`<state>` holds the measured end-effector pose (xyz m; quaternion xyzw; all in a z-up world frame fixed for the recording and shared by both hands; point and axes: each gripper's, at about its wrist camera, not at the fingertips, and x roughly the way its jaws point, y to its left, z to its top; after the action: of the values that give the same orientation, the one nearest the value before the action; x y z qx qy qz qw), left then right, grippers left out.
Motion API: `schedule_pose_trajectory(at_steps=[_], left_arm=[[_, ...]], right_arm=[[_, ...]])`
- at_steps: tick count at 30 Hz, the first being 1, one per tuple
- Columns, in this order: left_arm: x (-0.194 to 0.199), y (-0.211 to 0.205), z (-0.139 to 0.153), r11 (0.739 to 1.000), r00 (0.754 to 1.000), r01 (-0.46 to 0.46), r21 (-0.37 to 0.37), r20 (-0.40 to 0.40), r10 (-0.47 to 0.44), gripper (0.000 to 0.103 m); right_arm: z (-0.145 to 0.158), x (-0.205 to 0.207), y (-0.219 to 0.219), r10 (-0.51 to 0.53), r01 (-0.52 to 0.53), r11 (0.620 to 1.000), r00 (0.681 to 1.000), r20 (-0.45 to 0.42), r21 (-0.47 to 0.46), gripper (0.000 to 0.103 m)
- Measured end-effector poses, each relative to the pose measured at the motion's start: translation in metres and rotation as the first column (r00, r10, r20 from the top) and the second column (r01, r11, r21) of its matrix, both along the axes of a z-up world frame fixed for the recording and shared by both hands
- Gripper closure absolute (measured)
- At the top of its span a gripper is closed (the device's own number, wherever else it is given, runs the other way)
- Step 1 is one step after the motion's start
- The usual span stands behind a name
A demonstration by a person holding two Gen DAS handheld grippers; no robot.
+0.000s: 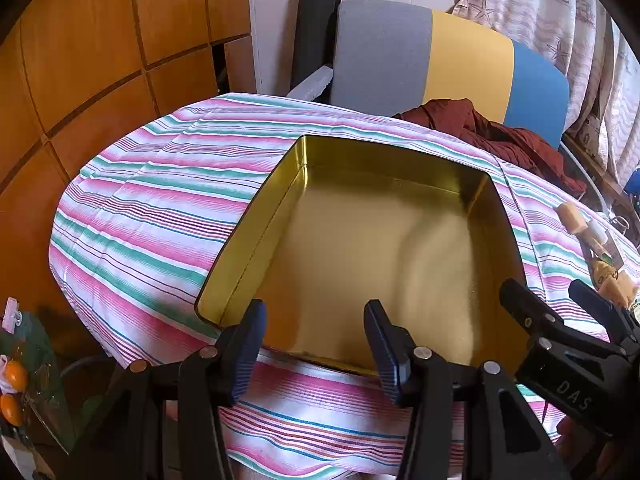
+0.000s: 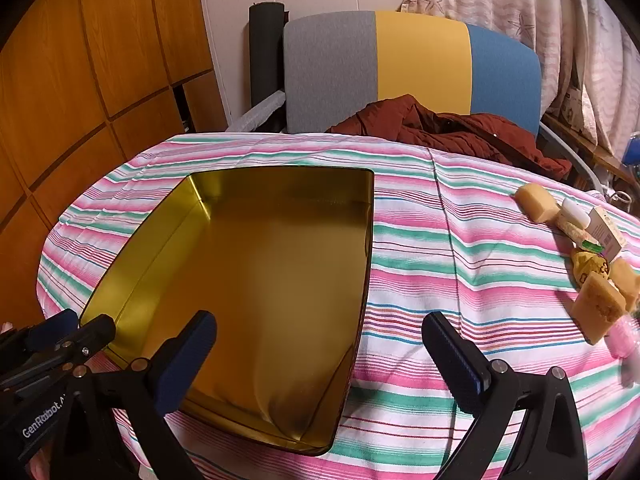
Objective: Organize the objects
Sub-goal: 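Move both tools from the gold tray toward the pile of items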
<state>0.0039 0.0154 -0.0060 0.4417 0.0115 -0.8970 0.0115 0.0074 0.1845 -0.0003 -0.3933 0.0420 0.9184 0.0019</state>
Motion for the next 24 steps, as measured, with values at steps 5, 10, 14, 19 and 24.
schedule_pose_trajectory(at_steps=[5,10,14,19,24], left_arm=[[0.001,0.0,-0.001,1.0,1.0,-0.006,0.01,0.004,0.006,0.052],[0.005,0.009,-0.004,0.997,0.999,0.045,0.068,0.01,-0.045,0.052],[0.01,0.025,-0.009,0.984,0.991,0.13,0.123,0.019,-0.134,0.052],[0.02,0.053,-0.013,0.962,0.972,0.224,0.159,0.03,-0.231,0.052],[0.026,0.077,-0.016,0.905,0.935,0.327,0.27,0.048,-0.352,0.052]], right_arm=[[0.005,0.002,0.002,0.004,-0.004,1.0,1.0,-0.016,-0.006,0.0],[0.019,0.012,0.014,0.036,-0.036,0.999,0.995,-0.098,0.003,0.0],[0.024,0.017,0.038,0.036,-0.037,0.999,0.993,-0.115,-0.007,0.0],[0.019,0.031,0.079,-0.022,0.019,0.999,0.996,-0.09,-0.027,0.0],[0.014,0.057,0.124,-0.119,0.117,0.993,0.986,-0.116,-0.023,0.0]])
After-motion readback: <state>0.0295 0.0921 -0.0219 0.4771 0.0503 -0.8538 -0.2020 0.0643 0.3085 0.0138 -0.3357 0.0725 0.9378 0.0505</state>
